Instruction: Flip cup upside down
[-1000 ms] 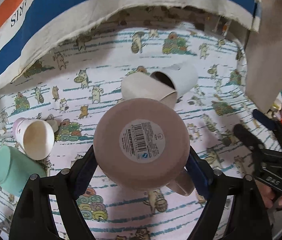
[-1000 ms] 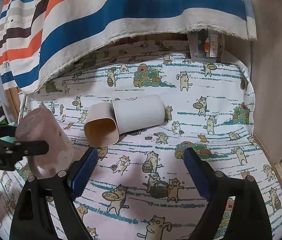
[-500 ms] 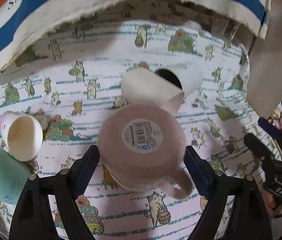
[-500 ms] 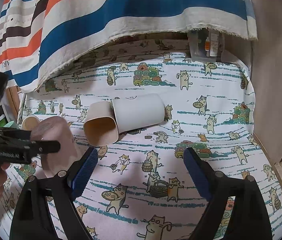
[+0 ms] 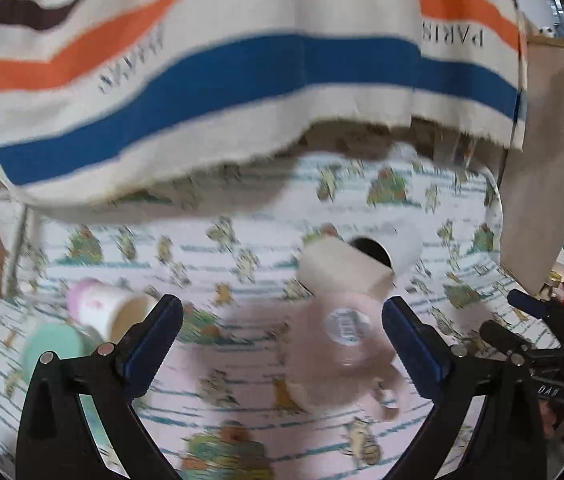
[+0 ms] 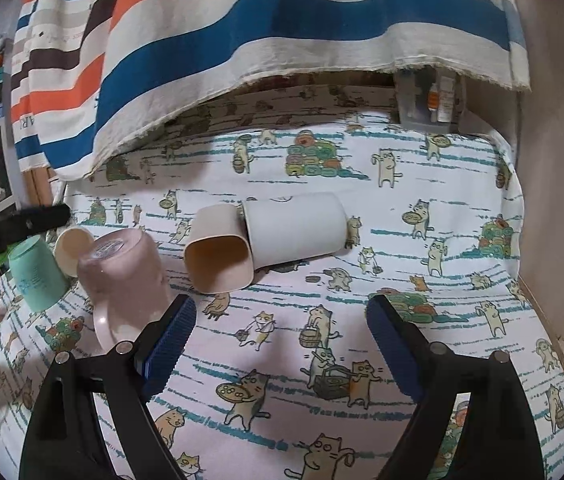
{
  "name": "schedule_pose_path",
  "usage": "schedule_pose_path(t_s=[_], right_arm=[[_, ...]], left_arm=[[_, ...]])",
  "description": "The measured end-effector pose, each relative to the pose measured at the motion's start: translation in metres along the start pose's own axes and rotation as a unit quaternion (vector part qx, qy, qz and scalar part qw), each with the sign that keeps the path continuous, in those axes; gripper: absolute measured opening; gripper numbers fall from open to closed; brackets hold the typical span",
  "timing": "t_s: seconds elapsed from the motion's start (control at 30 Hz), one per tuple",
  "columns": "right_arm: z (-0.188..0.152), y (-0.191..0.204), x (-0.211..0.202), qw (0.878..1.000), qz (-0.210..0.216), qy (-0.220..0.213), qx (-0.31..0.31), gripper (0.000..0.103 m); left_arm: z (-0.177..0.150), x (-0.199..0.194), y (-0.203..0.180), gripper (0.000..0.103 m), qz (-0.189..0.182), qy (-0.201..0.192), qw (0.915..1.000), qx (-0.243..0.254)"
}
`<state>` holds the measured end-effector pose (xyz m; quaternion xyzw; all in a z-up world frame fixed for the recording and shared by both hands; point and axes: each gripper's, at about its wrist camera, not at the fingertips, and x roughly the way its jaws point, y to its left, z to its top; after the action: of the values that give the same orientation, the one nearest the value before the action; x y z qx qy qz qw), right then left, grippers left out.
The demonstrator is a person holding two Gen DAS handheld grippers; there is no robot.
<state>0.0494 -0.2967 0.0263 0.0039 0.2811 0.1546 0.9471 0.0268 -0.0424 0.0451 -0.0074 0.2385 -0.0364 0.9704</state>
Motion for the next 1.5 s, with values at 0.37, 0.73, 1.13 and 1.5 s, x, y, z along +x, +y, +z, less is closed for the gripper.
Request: schedule_pose_path(t_s=[0.37, 0.73, 1.13, 1.5], right_arm=[[0.031, 0.021, -0.04, 0.998, -0.017, -0.059, -0.004, 0.088], [0.042, 0.076, -0.056, 0.991, -0.027, -0.132, -0.009, 0.103], [0.008, 0.089, -0.027, 0.987, -0.048, -0.152, -0.017, 0.103], [0.004, 0.082, -0.014, 0.992, -0.038, -0.121, -0.008, 0.103]], left_arm=[[-0.006, -0.059, 0.043, 0.099, -0.003, -0.116, 0.9932, 0.0], [-0.033, -0.069, 0.052, 0.103, 0.011, -0.199, 0.9799, -0.004], [-0.059, -0.054, 0.044, 0.103, 0.032, -0.206, 0.978, 0.004], [-0.055, -0.018, 0.053, 0.103, 0.018, -0.115, 0.9931, -0.019]])
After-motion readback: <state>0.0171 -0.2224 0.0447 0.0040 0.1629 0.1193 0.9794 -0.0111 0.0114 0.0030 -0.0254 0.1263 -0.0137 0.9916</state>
